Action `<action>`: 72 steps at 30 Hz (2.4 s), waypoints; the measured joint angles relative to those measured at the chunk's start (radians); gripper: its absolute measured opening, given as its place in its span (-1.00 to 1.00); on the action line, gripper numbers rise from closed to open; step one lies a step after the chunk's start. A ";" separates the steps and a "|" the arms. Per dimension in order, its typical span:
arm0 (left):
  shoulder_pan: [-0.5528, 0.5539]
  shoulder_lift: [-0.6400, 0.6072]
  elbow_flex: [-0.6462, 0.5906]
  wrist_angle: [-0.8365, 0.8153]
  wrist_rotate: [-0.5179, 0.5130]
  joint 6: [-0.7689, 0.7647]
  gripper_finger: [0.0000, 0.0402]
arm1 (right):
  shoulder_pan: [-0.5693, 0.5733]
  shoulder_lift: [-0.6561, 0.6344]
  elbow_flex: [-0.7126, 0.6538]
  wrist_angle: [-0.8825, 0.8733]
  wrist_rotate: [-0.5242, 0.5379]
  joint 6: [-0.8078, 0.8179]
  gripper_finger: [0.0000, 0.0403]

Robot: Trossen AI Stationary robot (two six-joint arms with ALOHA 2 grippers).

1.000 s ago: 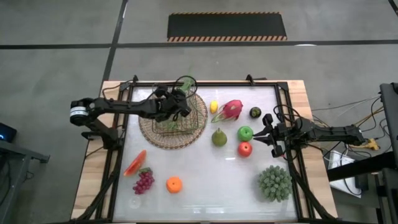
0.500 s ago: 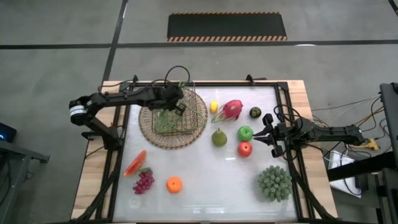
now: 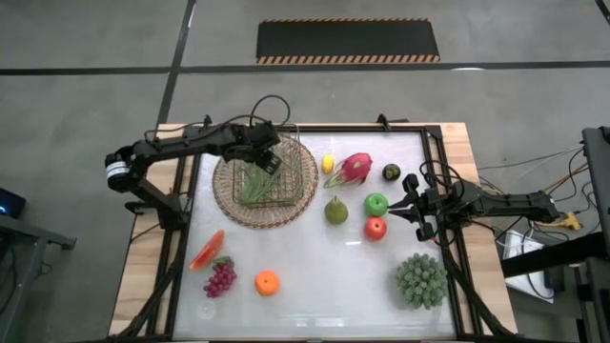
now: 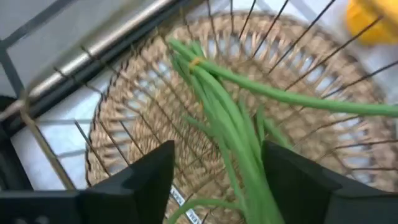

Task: Build produce basket
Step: Put the green pear into the wire basket

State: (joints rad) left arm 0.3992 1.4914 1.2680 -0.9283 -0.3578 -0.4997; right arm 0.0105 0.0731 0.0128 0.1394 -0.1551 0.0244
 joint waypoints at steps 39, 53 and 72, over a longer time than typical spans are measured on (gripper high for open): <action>-0.915 -0.059 -0.151 0.667 -0.177 0.570 0.17 | 0.022 0.005 0.000 0.094 0.014 0.117 -0.81; -0.669 -0.388 -0.542 1.032 -0.096 1.081 0.17 | 0.022 0.108 0.000 0.294 0.278 0.020 -0.81; -0.571 -0.670 -0.861 1.440 0.051 1.083 0.17 | 0.022 0.536 0.265 0.368 0.244 -0.036 -0.81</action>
State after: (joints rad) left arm -0.1715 0.8214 0.4068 0.5121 -0.3072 0.5835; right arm 0.0326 0.6092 0.2780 0.5069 0.0893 -0.0120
